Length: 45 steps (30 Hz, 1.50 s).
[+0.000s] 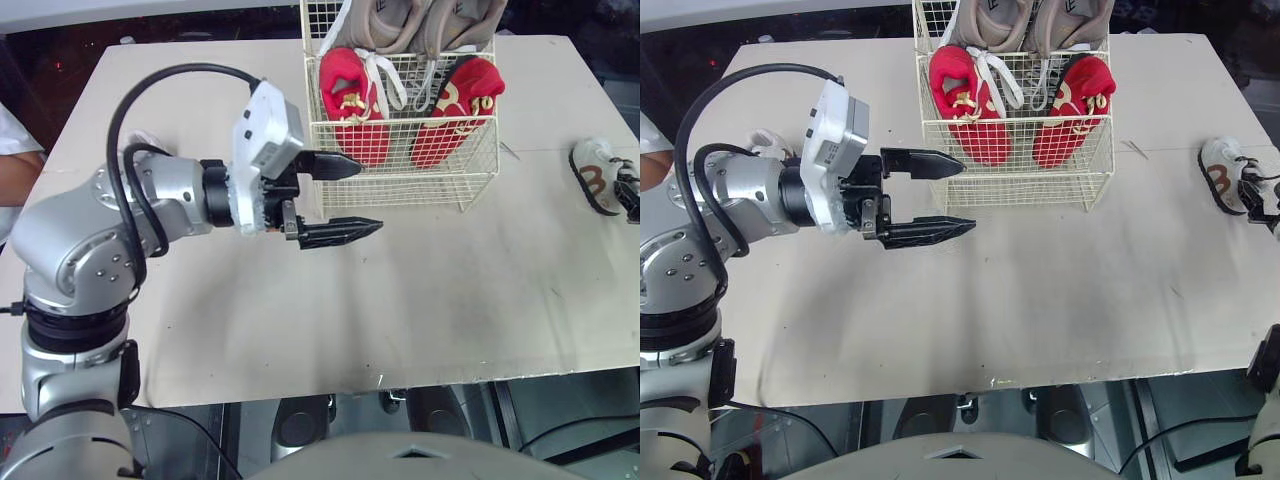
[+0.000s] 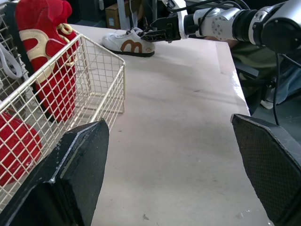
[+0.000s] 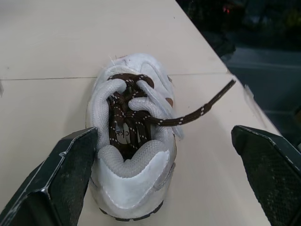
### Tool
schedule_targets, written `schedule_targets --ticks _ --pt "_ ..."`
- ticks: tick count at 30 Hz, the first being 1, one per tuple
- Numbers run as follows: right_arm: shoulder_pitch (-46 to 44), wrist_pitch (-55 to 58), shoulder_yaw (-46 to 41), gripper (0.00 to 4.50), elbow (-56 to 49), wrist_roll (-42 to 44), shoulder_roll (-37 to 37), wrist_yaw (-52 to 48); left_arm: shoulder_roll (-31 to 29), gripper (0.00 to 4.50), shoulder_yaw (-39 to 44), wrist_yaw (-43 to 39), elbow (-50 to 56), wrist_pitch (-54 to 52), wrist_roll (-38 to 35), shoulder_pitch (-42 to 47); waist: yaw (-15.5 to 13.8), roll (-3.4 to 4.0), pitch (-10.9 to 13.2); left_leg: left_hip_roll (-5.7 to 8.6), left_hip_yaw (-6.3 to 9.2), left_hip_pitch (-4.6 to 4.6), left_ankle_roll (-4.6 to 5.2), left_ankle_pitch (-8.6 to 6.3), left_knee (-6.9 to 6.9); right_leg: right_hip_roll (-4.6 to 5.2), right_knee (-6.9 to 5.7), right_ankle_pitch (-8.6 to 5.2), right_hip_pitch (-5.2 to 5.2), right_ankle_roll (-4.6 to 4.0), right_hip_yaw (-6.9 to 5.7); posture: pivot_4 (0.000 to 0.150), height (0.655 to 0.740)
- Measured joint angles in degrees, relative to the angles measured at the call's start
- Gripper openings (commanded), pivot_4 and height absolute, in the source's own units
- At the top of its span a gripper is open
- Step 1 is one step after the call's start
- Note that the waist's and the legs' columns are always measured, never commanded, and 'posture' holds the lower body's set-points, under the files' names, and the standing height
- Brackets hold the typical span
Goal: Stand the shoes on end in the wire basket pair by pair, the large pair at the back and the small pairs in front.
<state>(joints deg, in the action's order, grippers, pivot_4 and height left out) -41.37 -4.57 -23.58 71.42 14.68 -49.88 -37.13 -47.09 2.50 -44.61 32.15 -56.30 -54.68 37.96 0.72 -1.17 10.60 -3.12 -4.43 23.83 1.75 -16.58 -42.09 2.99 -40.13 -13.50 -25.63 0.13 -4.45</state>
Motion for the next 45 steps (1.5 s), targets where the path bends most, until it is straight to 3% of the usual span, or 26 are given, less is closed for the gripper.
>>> schedule_targets --ticks 2,5,11,13,24,27,32,37,45 --pt "-1.65 2.65 0.03 4.47 1.36 0.05 0.02 -1.03 -0.04 4.50 0.34 0.48 0.39 -0.33 -0.70 0.00 0.00 0.00 0.00 0.00 0.00 -0.01 0.00 0.00 0.00 0.00 -0.01 0.00 0.00 0.00 0.00 0.150 0.6860" --pt "-2.33 4.50 0.16 3.73 1.83 -0.04 0.06 -1.99 -0.14 4.50 0.42 0.95 0.44 -0.51 -1.03 0.00 -0.05 0.00 0.00 0.00 0.01 -0.01 0.00 0.00 0.01 0.00 -0.02 0.00 0.00 0.00 -0.02 0.150 0.6860" --pt "-2.51 4.63 0.23 0.75 1.79 -0.48 0.37 -3.02 -0.33 4.50 0.43 1.43 0.44 -0.65 -1.61 0.00 -0.07 0.00 0.00 0.00 0.00 0.00 0.00 0.00 0.01 0.02 0.00 0.00 0.00 0.00 -0.01 0.150 0.6860" --pt "-2.42 4.61 0.23 0.05 1.79 -0.58 0.38 -3.30 -0.31 4.50 0.43 1.49 0.44 -0.65 -1.64 0.01 -0.07 0.00 0.00 0.00 0.01 0.00 0.00 0.00 0.01 0.01 -0.01 0.00 0.00 0.00 -0.01 0.150 0.6860" --pt "0.15 -0.34 -2.03 0.02 -4.76 1.71 0.37 -4.11 -0.36 4.50 0.38 -0.03 -0.35 -0.34 -1.03 0.05 0.04 0.04 0.02 0.00 -0.01 0.00 0.00 0.00 0.02 0.01 -0.01 0.00 -0.01 0.00 0.01 0.150 0.6860" --pt "2.02 -0.30 -4.09 0.02 -13.74 5.22 0.50 -5.93 -1.08 4.50 0.38 -1.48 -0.82 0.10 -0.53 0.05 0.04 0.08 0.03 -0.03 0.00 -0.01 -0.01 0.00 0.05 0.00 -0.02 0.00 -0.02 0.01 0.00 0.150 0.6860" --pt "7.35 5.26 -5.82 0.02 -40.39 13.36 3.37 -7.73 -1.47 4.50 0.20 -3.27 -2.07 0.88 0.91 0.18 -0.14 0.12 0.02 -0.05 0.03 -0.01 -0.03 0.01 0.05 0.02 -0.04 -0.01 -0.02 0.01 -0.04 0.150 0.6860" --pt "13.49 12.22 -1.08 0.02 -67.24 18.90 3.28 -12.06 -3.72 4.50 0.36 -5.65 -4.16 1.96 2.46 0.18 -0.36 0.16 0.02 -0.05 0.05 0.00 -0.03 0.01 0.07 0.01 0.01 -0.01 -0.02 0.02 -0.08 0.150 0.6860" --pt "15.15 7.02 5.70 0.02 -80.61 16.74 -4.98 -28.21 -7.27 4.50 1.47 -10.23 -7.27 4.81 5.76 -1.16 -1.49 0.15 0.02 -0.03 0.11 0.04 0.00 -0.01 0.10 -0.02 0.14 -0.11 -0.01 0.18 -0.16 0.150 0.6860"
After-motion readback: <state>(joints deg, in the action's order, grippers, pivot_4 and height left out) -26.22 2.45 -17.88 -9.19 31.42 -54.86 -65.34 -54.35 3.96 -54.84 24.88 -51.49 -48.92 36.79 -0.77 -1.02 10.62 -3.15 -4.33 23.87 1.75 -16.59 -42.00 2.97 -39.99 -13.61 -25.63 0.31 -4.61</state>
